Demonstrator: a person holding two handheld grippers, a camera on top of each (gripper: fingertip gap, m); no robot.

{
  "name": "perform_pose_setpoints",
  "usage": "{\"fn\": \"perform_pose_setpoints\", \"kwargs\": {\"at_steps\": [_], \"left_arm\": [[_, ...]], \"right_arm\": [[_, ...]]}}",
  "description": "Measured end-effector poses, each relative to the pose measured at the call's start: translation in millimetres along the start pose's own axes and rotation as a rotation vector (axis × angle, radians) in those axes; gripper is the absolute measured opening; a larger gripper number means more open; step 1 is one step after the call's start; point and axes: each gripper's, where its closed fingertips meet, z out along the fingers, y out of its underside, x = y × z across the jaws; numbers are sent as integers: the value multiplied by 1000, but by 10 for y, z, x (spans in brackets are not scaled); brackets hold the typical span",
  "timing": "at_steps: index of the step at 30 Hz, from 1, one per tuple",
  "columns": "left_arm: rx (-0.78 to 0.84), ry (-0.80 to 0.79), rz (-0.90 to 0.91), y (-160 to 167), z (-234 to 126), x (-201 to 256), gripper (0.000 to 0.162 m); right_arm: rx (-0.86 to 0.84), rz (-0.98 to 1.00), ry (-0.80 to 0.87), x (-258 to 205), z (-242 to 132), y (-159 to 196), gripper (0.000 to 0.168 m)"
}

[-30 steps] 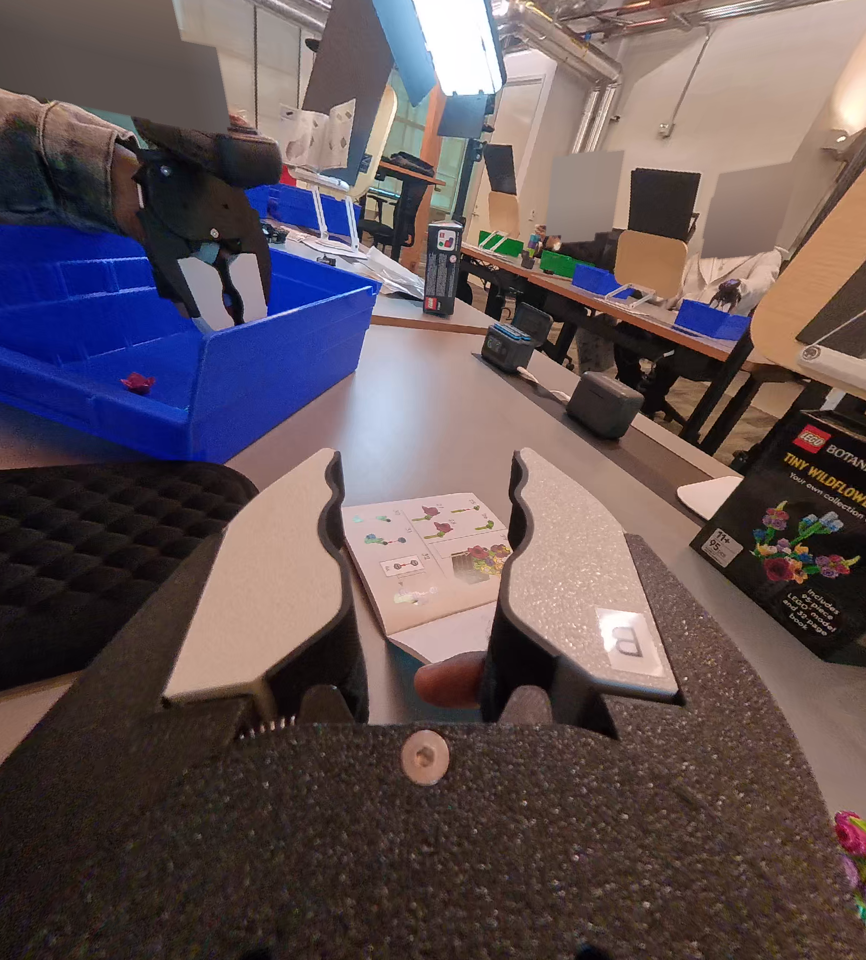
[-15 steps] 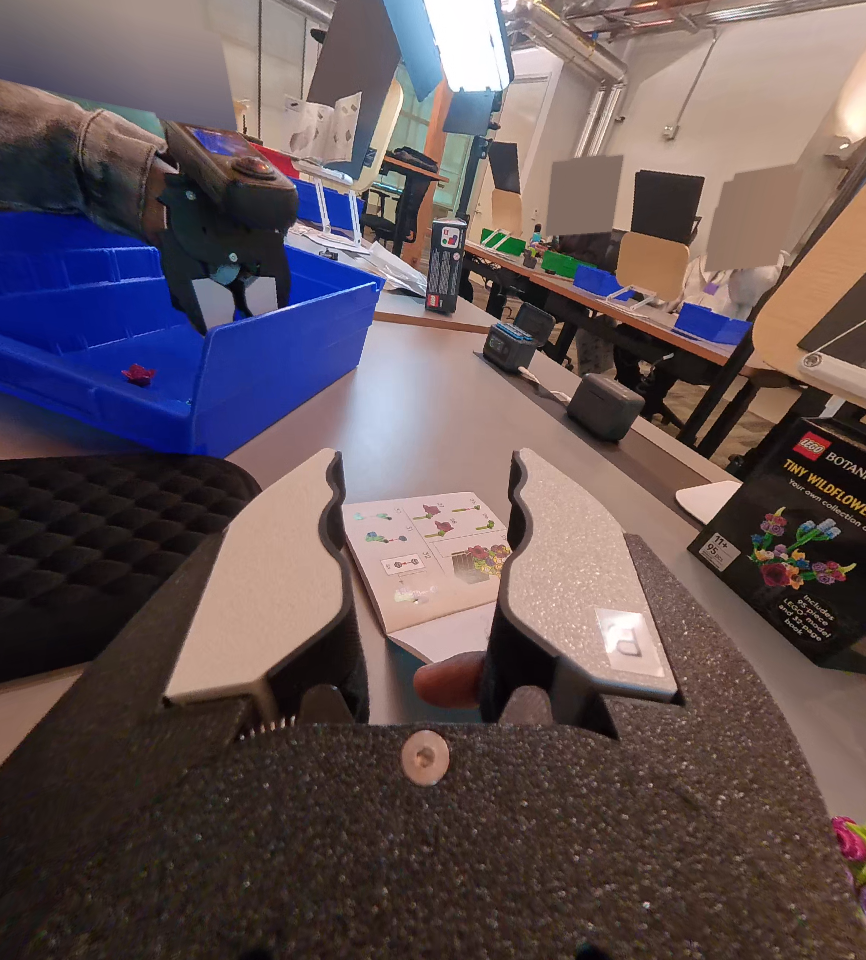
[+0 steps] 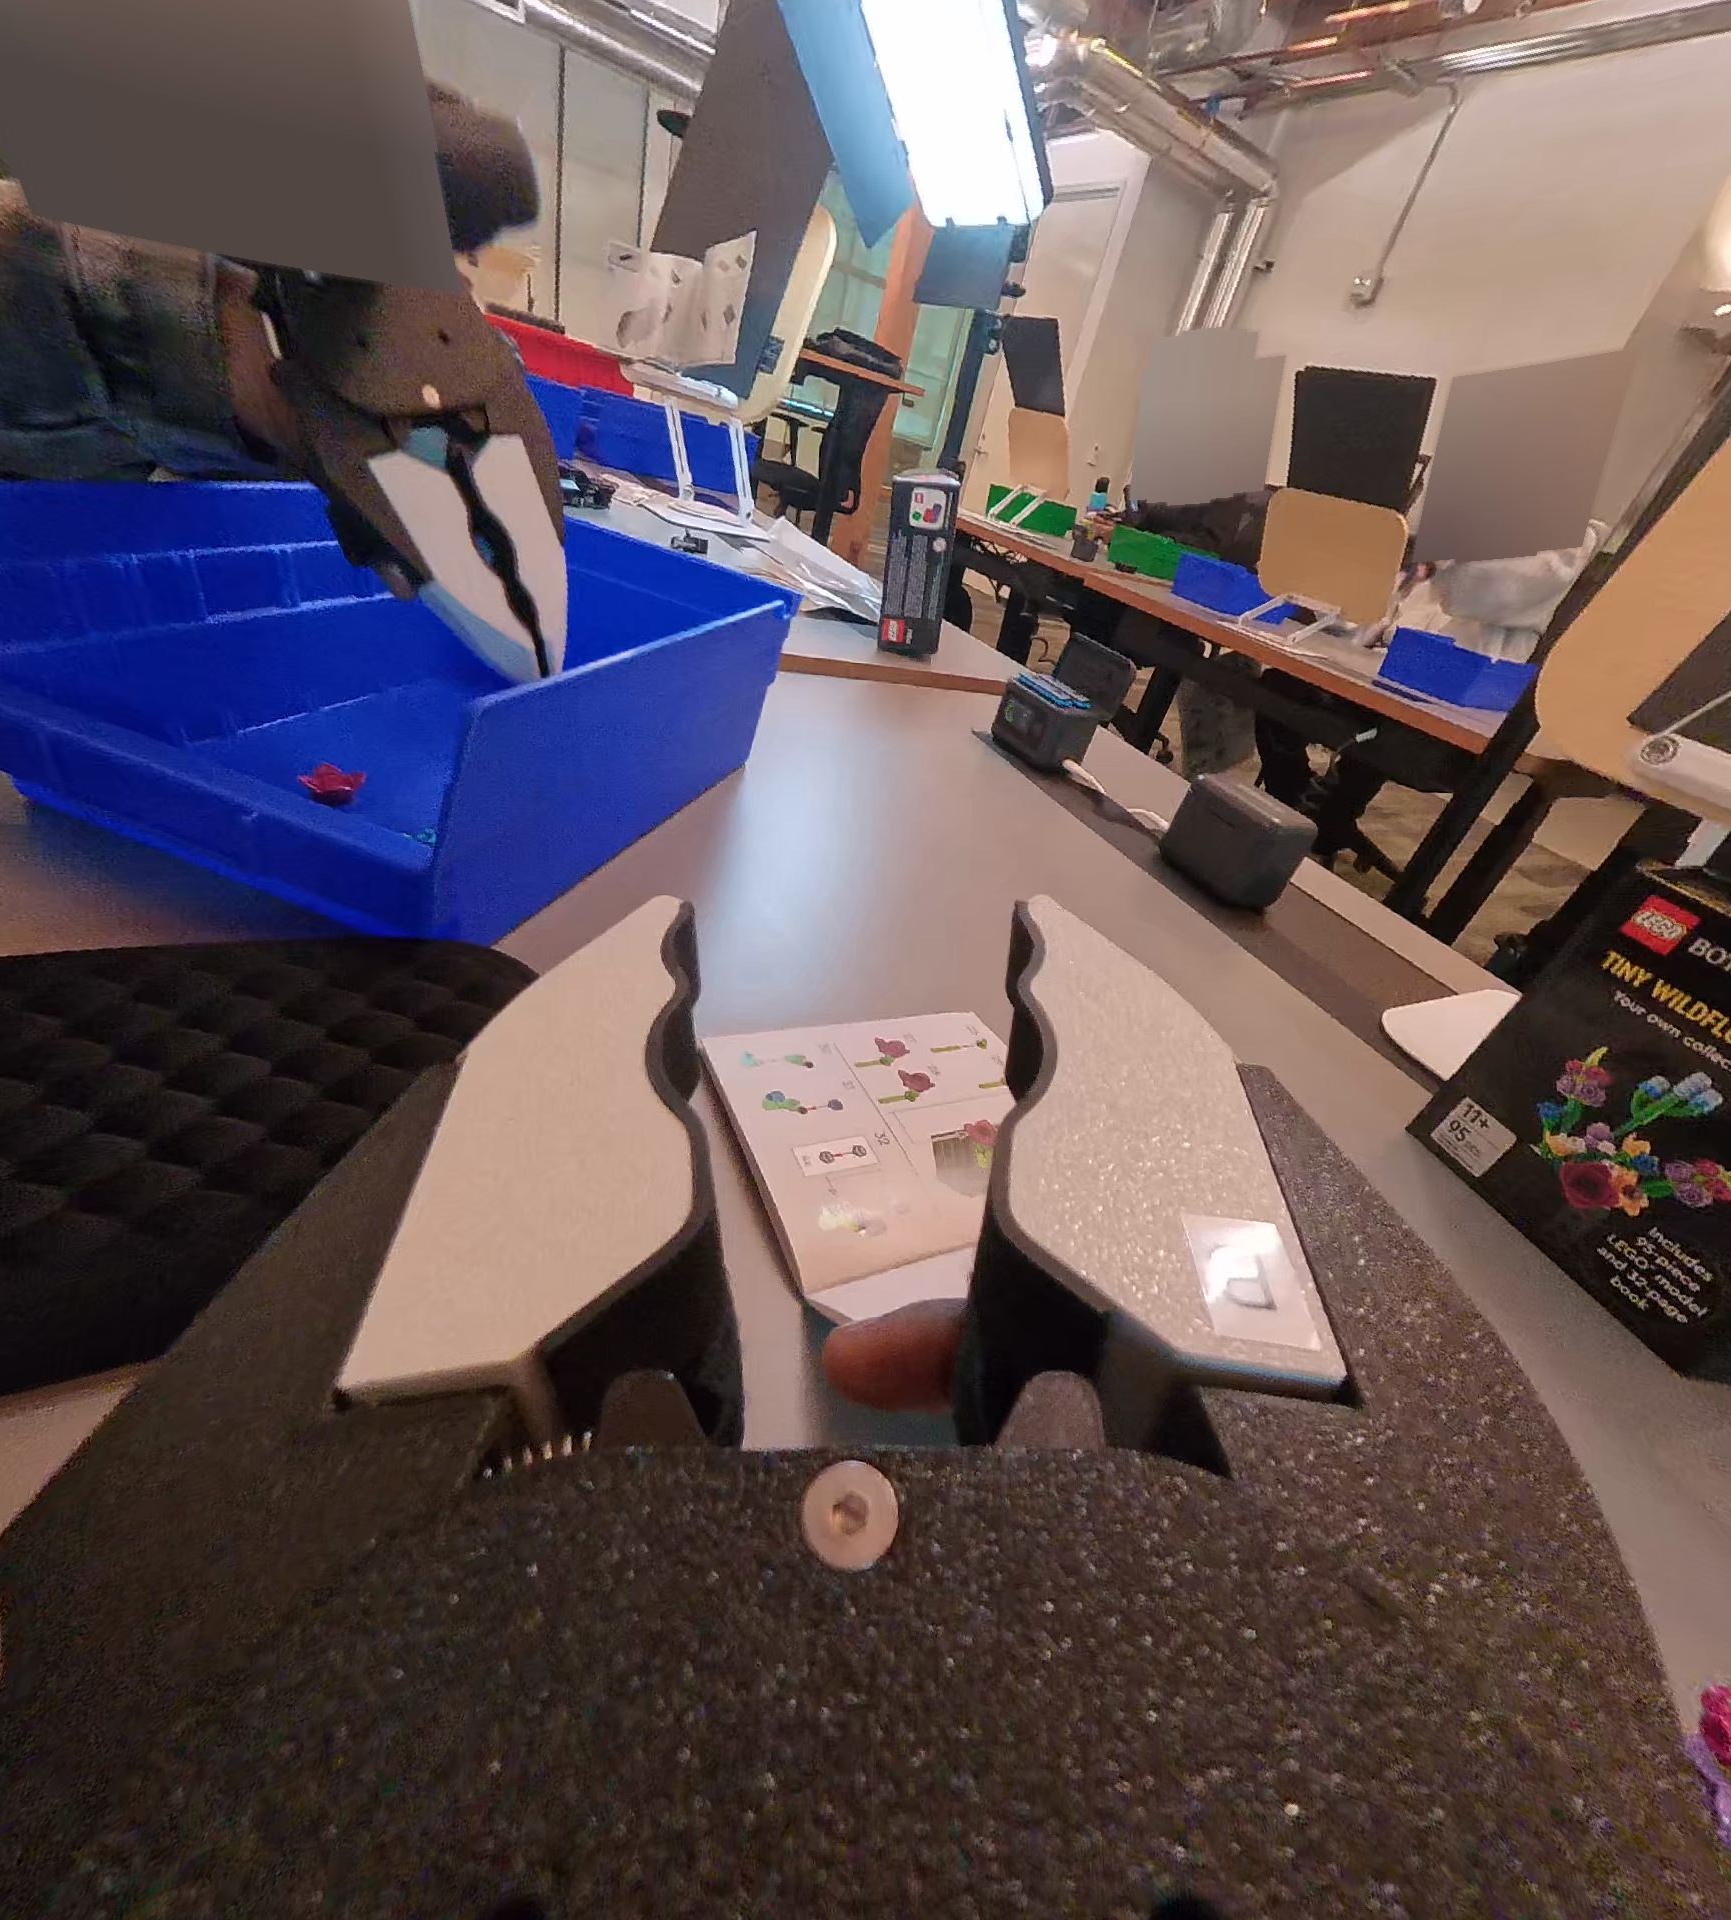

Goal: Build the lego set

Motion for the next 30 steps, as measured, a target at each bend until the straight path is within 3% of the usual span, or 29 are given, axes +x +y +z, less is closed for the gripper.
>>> {"fn": "perform_pose_setpoints", "kwargs": {"at_steps": [3,8,17,21,23,26,28,30], "left_arm": [[-122,72,53,134,177,90,13],[-217,126,59,190,372,115,13],[-237,169,32,282,480,104,9],[-195,72,-16,200,382,-17,9],[-36,-7,-107,-97,201,-97,8],[458,-19,-302,-907,-337,-10,8],[929,124,-520,-1503,-898,204,8],[1338,389,-811,-1824,-1383,403,7]], "right_arm": [[-5,-27,-5,-33,5,-5,58],[-25,-52,2,-31,7,31,57],[-37,-72,0,-43,15,49,57],[-33,-54,0,-30,7,46,57],[-19,-41,-5,-30,-7,15,55],[20,-15,-41,-81,-27,-69,49],[65,37,-89,-145,-42,-162,44],[135,103,-141,-220,-68,-298,38]]}}
